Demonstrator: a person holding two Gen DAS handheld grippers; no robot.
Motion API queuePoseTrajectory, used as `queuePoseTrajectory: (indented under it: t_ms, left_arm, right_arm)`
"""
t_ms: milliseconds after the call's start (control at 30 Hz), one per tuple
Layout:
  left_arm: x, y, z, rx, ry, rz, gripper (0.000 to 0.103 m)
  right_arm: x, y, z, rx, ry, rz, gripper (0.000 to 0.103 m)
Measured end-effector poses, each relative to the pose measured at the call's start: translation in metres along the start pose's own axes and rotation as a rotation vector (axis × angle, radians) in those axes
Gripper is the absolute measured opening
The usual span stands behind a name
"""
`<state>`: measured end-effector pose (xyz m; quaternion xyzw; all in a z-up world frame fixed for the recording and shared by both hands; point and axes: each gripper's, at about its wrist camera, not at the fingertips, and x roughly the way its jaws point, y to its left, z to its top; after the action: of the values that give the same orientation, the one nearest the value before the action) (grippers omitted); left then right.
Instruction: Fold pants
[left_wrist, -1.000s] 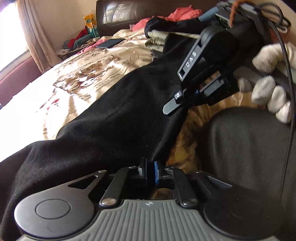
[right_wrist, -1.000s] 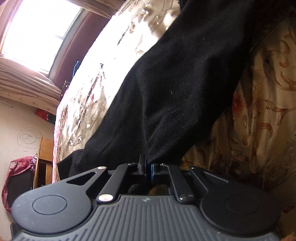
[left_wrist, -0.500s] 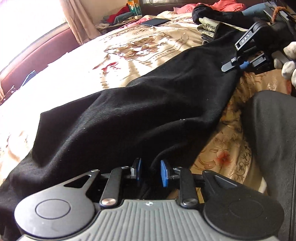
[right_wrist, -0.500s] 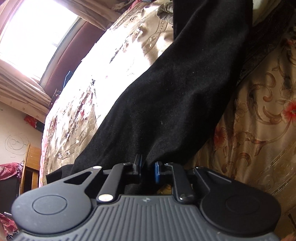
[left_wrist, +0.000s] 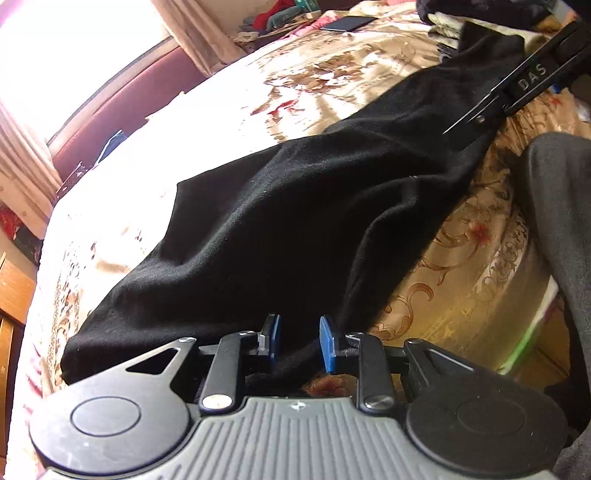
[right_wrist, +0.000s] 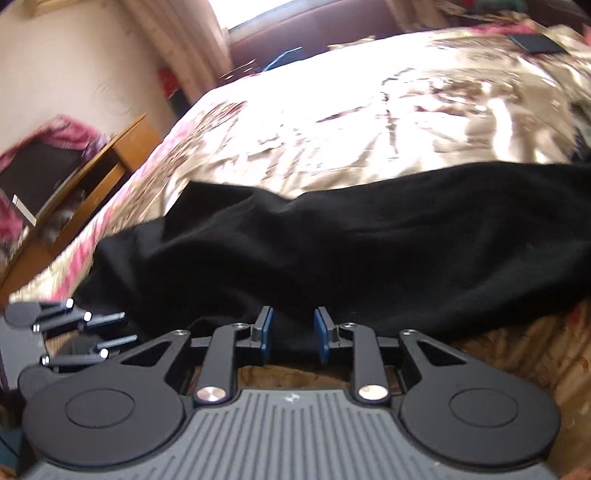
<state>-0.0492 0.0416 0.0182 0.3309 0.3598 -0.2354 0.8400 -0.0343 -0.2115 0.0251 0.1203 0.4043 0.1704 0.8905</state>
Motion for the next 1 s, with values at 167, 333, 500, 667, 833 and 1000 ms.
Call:
queuePoseTrajectory:
  t_ms: [167,333,500,667,833,1000]
  left_arm:
    - [0.016,-0.016,-0.002,0.168,-0.001,-0.055,0.042]
    - [0.034,-0.014,0.004,0.183,0.004,-0.074,0.042]
    - [0.040,-0.003,0.009,0.151,0.017,-0.138,0.024]
    - [0.031,-0.018,-0.006,0.264,0.051,-0.186,0.021]
    - [0.022,-0.006,-0.002,0.222,0.031,-0.192,0.026]
    - [0.016,0.015,0.005,0.090,-0.020,-0.189,0.026]
  right_arm:
    - [0.040,0.067,-0.006,-0.507,0.067,0.043,0.034]
    - [0.064,0.084,-0.017,-0.750,0.132,0.029,0.036]
    - [0.080,0.080,-0.013,-0.759,0.203,-0.002,0.008]
    - [0.067,0.076,-0.016,-0.748,0.257,0.055,0.005]
    - [0.067,0.077,-0.014,-0.753,0.250,0.046,0.010]
    - [0.054,0.075,0.003,-0.609,0.146,0.124,0.018]
